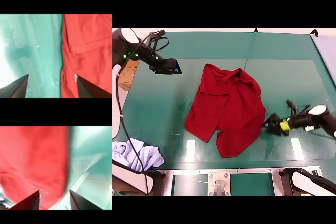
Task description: Fold the shirts.
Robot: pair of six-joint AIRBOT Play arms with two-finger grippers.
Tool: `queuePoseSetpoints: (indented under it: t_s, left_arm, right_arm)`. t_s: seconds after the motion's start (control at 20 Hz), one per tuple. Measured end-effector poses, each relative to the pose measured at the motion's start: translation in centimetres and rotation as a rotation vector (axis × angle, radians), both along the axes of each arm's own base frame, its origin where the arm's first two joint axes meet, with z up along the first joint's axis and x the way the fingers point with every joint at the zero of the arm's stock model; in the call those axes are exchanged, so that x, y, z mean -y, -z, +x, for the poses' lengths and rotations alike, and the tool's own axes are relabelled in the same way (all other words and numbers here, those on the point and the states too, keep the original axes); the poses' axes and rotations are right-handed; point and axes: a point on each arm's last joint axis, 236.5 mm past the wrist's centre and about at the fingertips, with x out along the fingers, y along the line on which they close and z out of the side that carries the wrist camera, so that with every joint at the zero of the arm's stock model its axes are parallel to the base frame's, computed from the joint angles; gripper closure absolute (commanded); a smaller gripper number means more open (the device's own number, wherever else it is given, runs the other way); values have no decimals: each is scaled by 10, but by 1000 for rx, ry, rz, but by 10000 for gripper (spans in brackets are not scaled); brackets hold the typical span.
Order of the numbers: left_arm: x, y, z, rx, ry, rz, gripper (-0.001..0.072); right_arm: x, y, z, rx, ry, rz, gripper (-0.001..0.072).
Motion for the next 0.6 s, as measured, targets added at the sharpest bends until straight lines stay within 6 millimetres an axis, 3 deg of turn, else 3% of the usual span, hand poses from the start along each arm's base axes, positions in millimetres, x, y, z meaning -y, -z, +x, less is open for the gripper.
queuePoseSetpoints:
  t_s: [0.1, 0.15, 0.25, 0.4, 0.5, 0.6]
  left_arm:
    - [2, -1, -1, -4, 1, -14, 57]
    - [4, -2, -2, -7, 4, -22, 57]
    - [6, -2, -2, -8, 5, -30, 56]
    - [8, -3, -4, -17, 9, -40, 56]
    - [8, -2, -8, -31, 16, -41, 56]
    - [11, -1, -14, -51, 29, -41, 57]
  right_arm:
    - [-12, 10, -5, -5, 15, 9, 333]
    - [-21, 14, -4, 4, 19, 23, 412]
    - [-36, 21, 3, 37, 10, 34, 694]
    - [-40, 22, 33, 122, -4, 26, 697]
    - [-13, 11, 75, 222, 46, -25, 697]
    - [25, -14, 120, 319, 128, -58, 697]
